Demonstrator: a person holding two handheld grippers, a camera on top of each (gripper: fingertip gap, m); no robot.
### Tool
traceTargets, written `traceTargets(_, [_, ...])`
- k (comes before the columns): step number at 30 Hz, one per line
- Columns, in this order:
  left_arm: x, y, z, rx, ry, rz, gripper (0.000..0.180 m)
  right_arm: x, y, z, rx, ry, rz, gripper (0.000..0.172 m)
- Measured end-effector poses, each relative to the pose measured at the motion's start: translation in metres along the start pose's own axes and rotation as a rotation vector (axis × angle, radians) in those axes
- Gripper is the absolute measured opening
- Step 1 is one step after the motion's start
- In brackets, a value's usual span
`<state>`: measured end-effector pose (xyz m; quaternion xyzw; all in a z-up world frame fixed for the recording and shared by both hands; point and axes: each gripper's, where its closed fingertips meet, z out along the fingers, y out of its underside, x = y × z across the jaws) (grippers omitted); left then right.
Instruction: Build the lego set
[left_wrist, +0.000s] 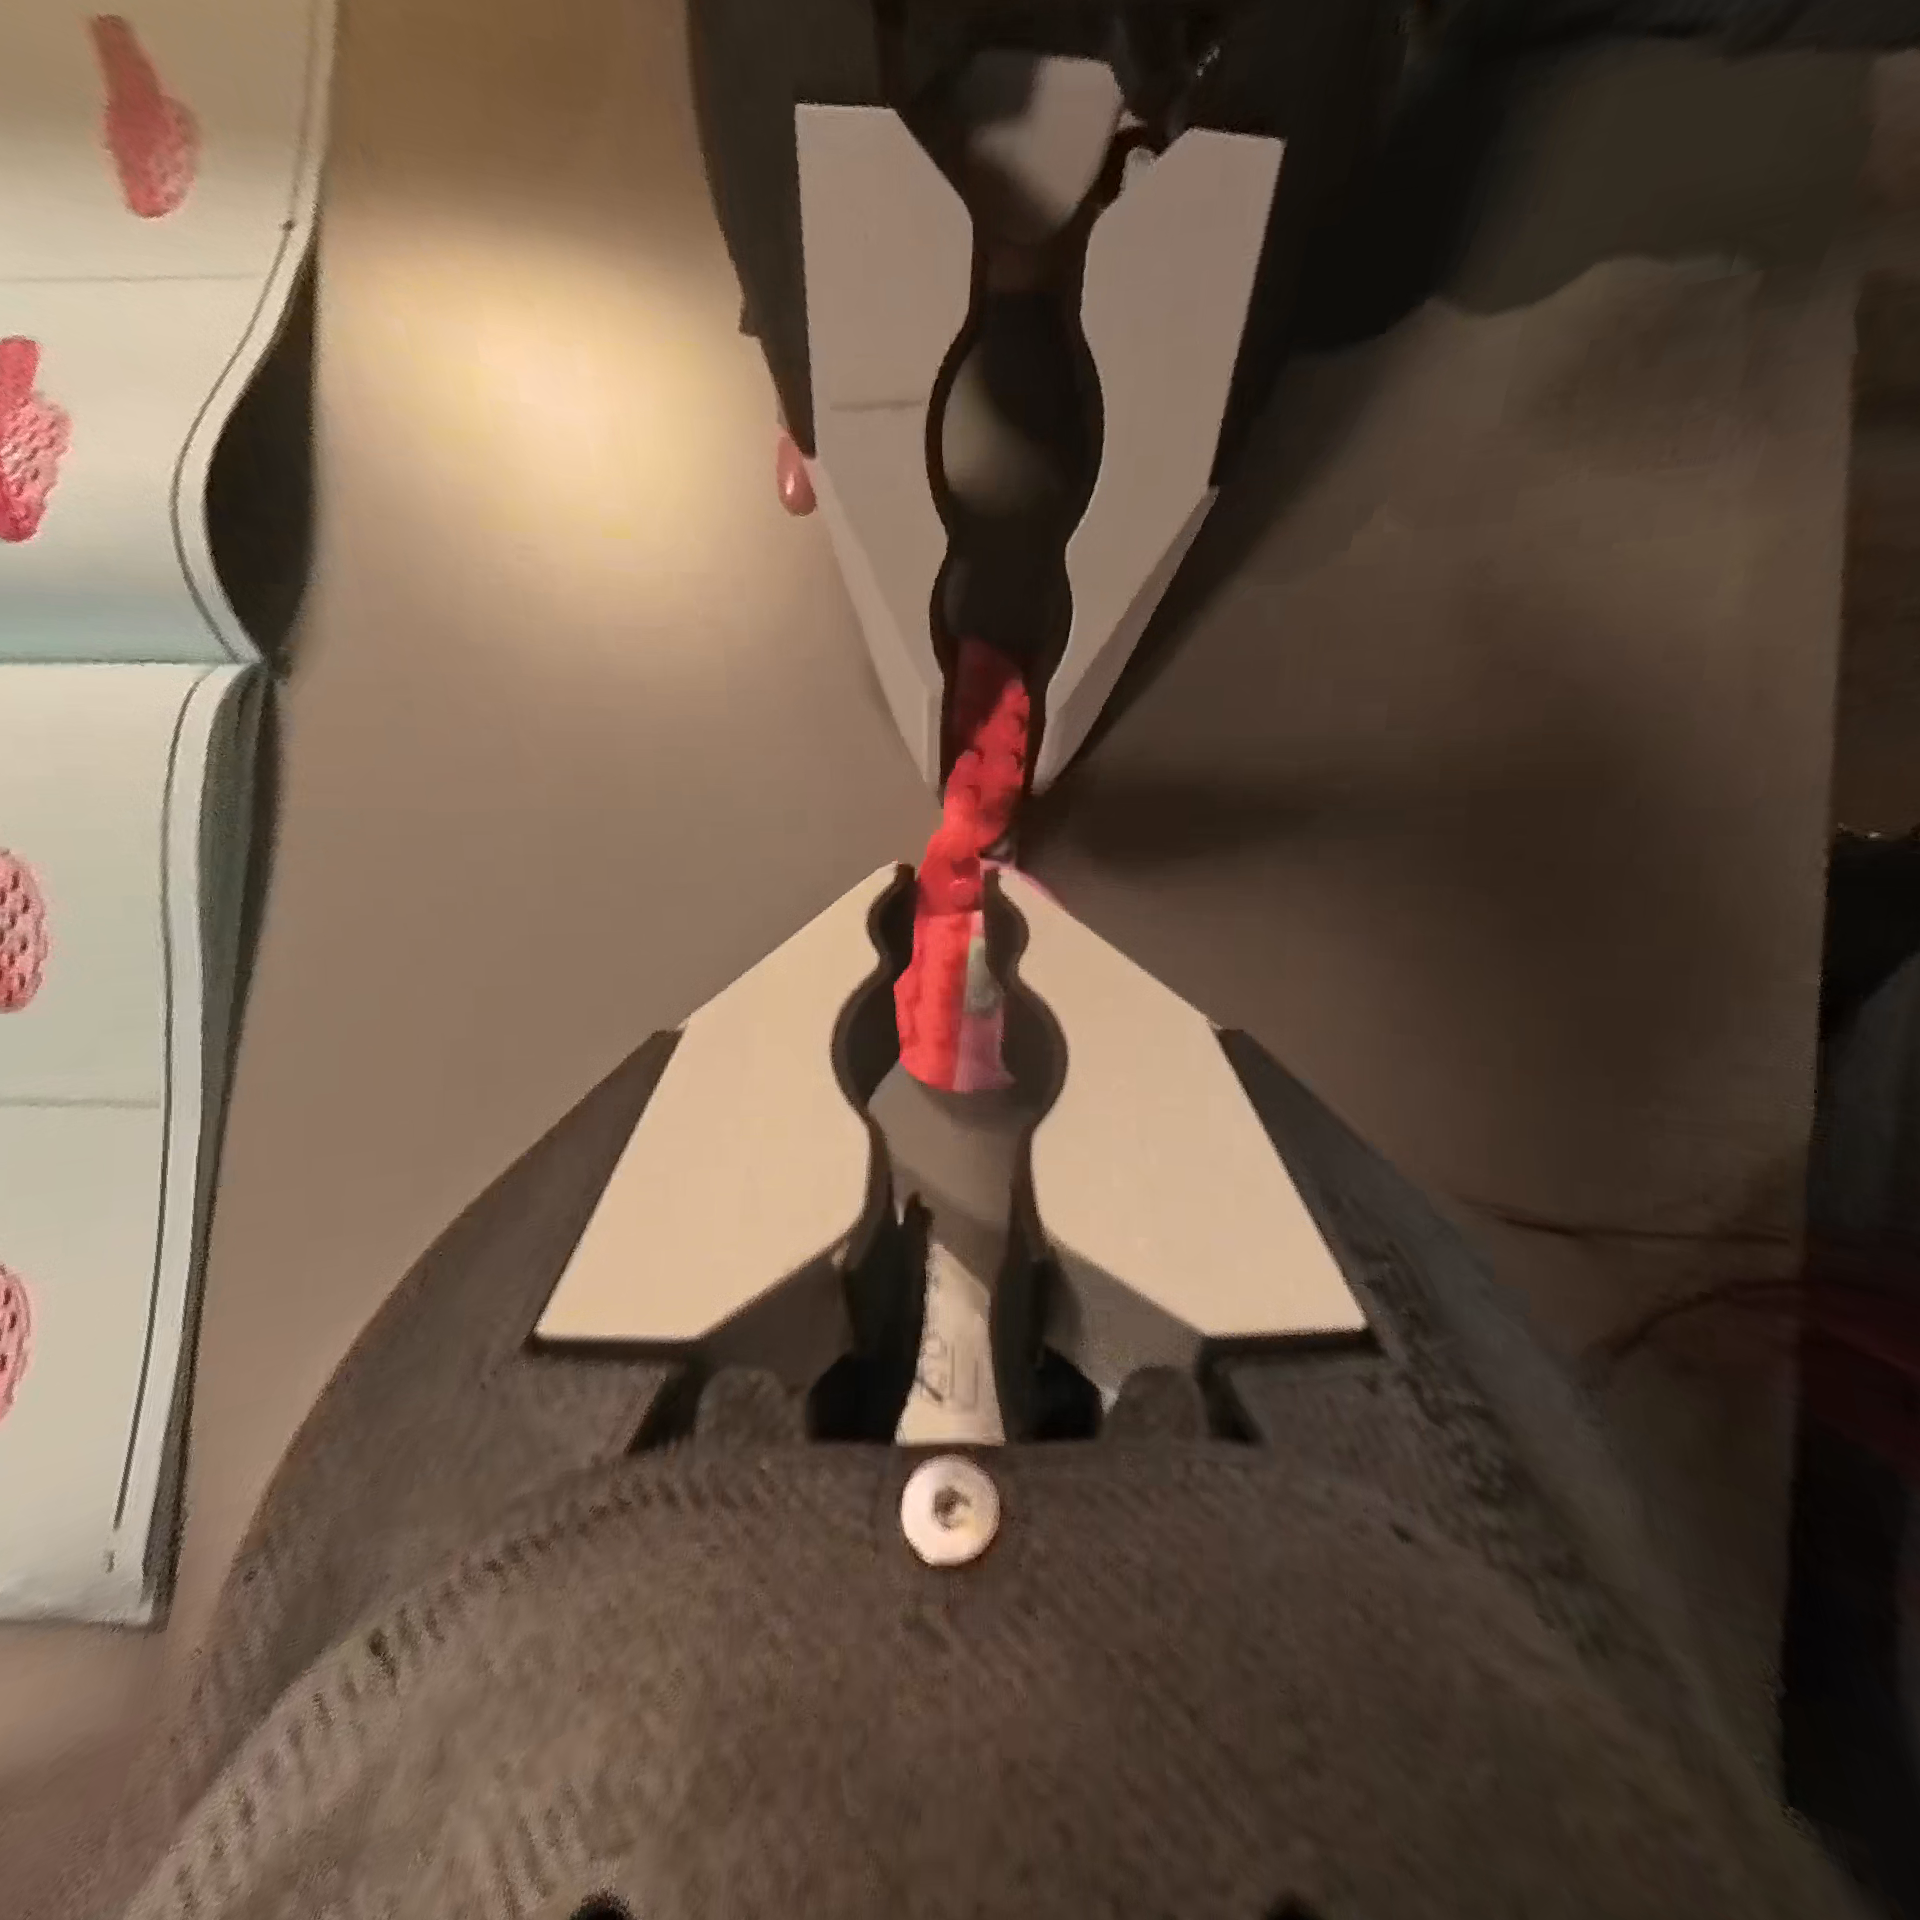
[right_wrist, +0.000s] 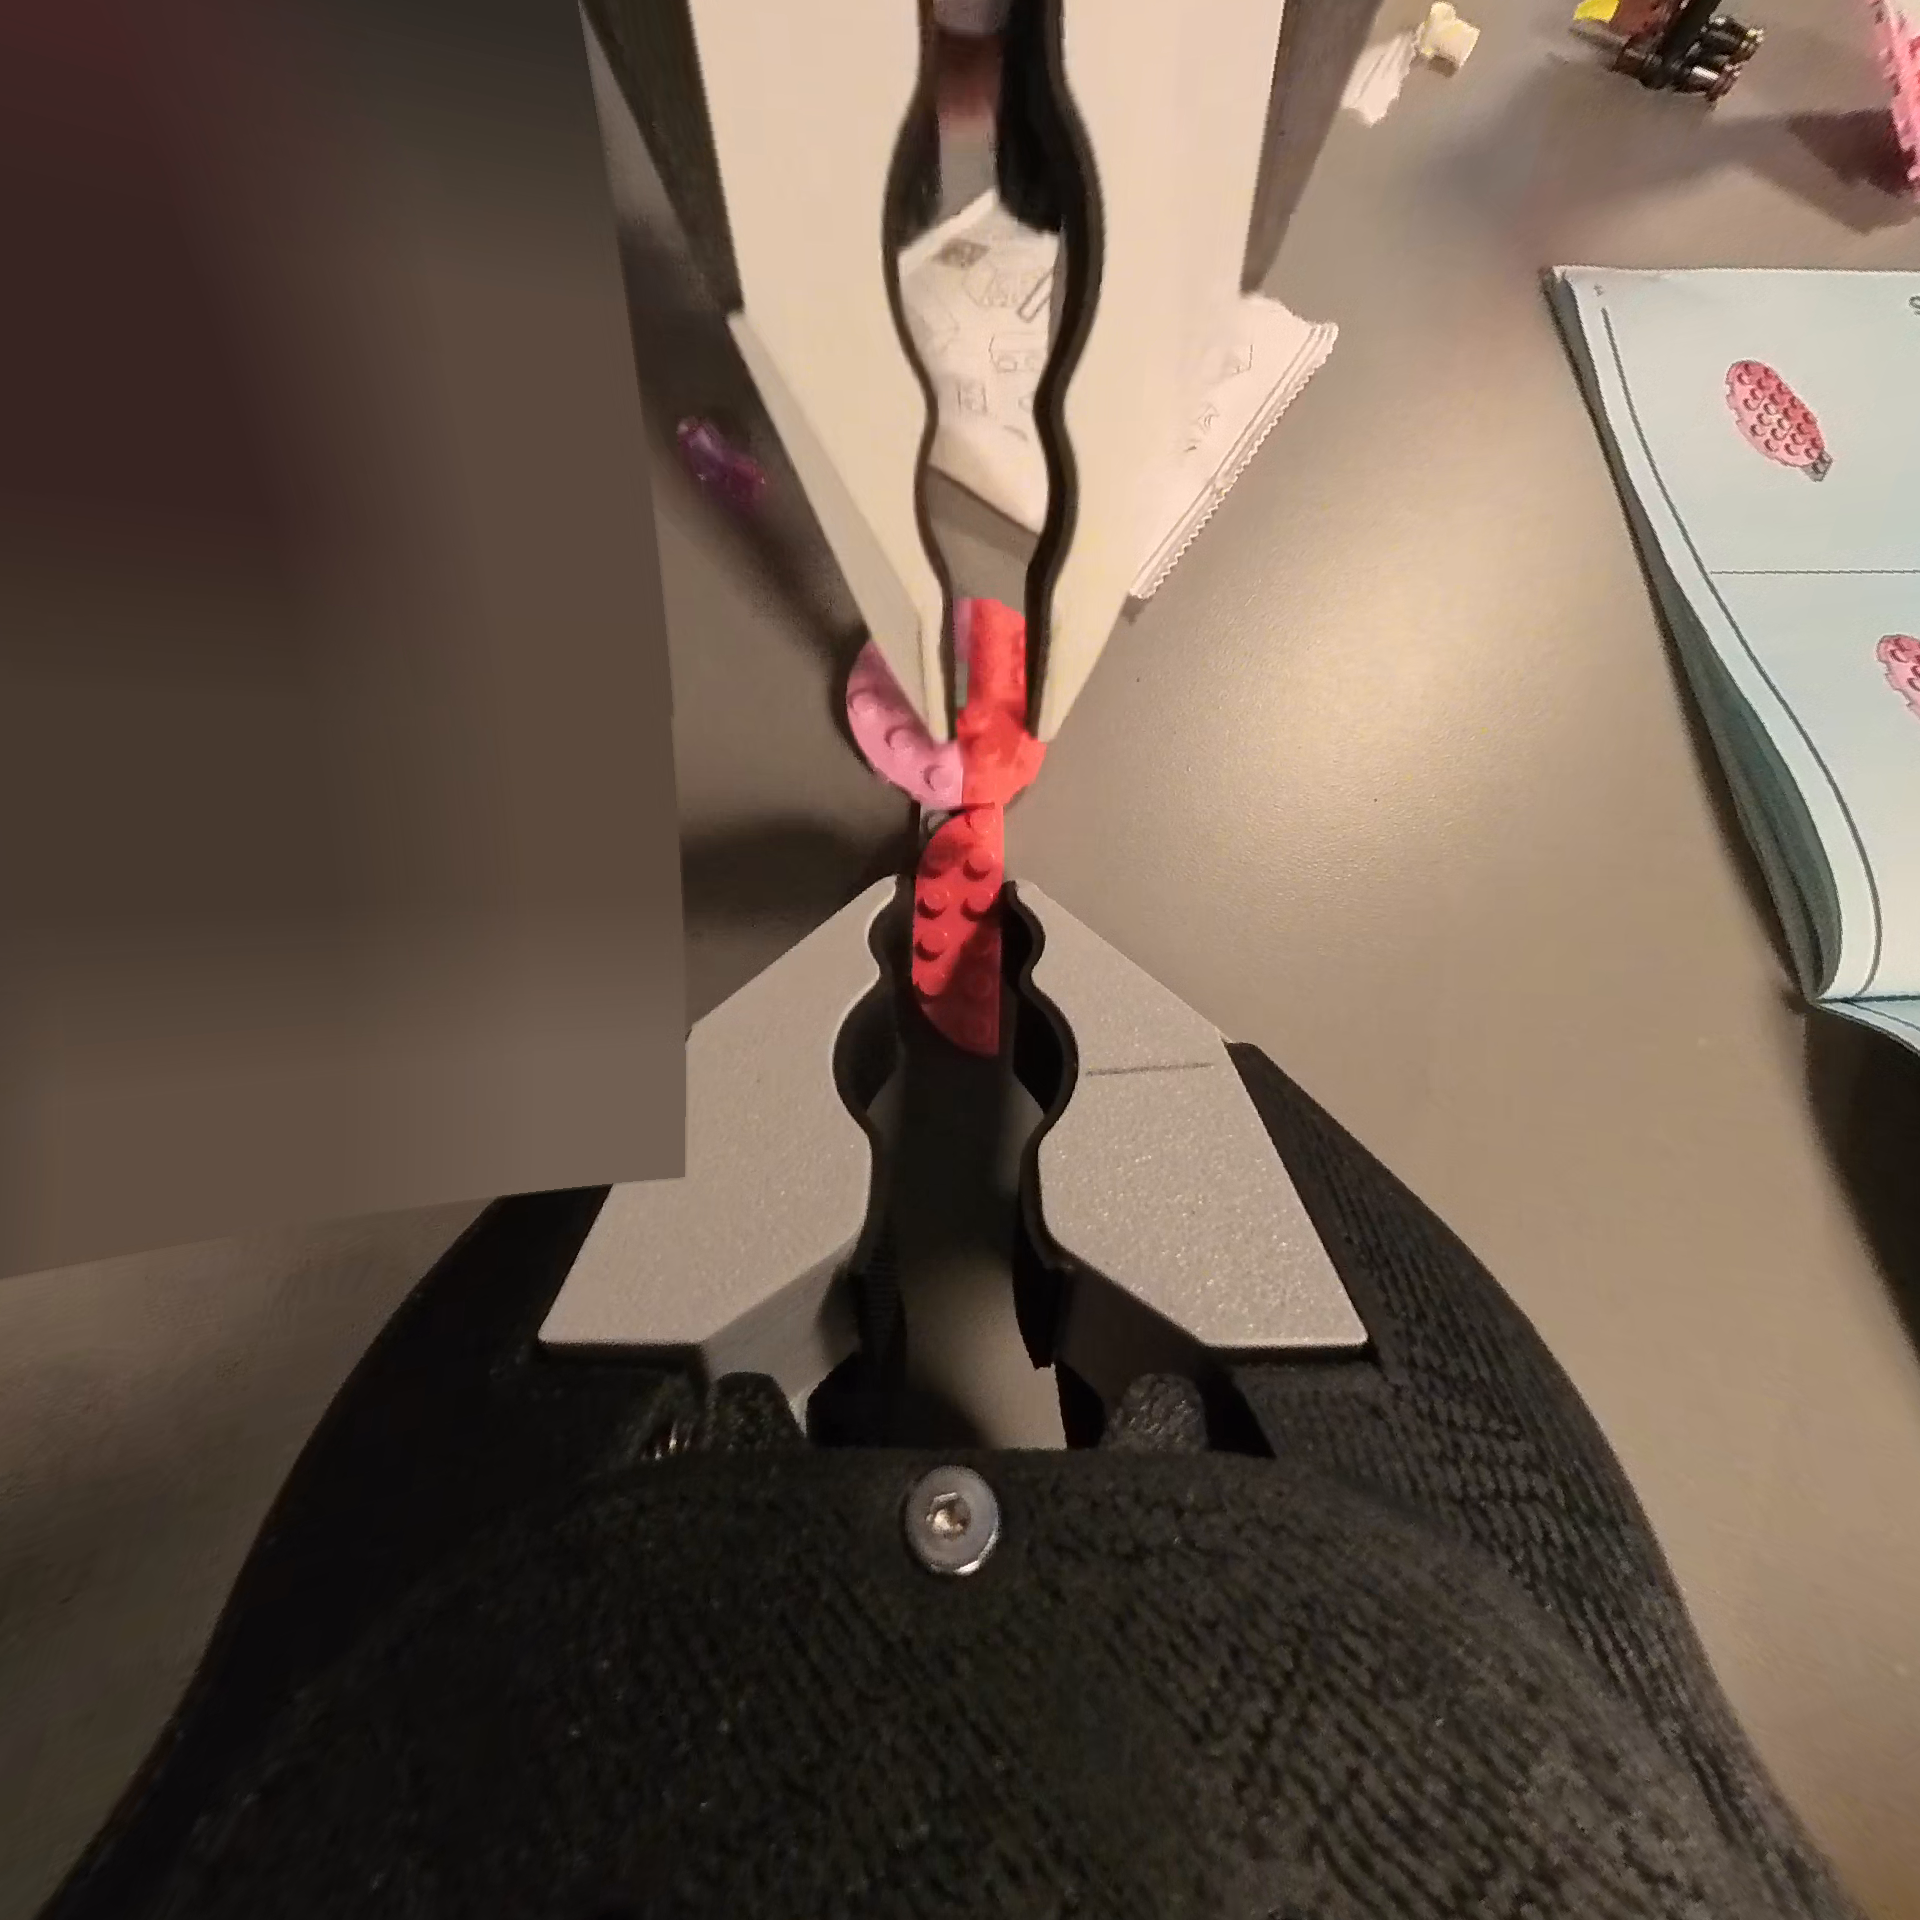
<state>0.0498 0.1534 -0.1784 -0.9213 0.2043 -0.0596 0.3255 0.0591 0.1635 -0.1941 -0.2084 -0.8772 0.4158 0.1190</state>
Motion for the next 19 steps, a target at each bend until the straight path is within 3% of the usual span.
traceTargets(1, [0.001, 0.000, 0.004, -0.010, 0.015, 0.005, 0.012, 0.000, 0.000, 0.000, 0.000, 0.000, 0.000, 0.015])
traceTargets(19, [0.001, -0.001, 0.015, -0.131, 0.040, 0.108, 0.012, 0.000, 0.000, 0.000, -0.001, 0.001, -0.001, 0.015])
